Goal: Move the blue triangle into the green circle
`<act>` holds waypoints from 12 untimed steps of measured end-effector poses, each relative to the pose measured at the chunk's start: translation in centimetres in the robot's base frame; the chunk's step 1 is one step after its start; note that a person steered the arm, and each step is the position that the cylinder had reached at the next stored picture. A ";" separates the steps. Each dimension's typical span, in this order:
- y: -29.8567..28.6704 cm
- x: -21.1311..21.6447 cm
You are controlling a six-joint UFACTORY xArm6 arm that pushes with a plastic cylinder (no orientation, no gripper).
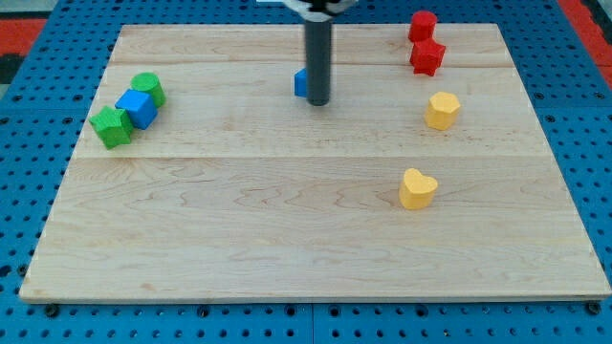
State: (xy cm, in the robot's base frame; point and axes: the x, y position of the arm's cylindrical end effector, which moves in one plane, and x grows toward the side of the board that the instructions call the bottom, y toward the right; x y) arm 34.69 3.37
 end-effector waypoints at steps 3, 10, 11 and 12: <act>-9.2 -0.2; -25.4 -1.2; -27.7 2.2; -28.5 2.1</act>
State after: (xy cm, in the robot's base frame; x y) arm 36.76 -25.14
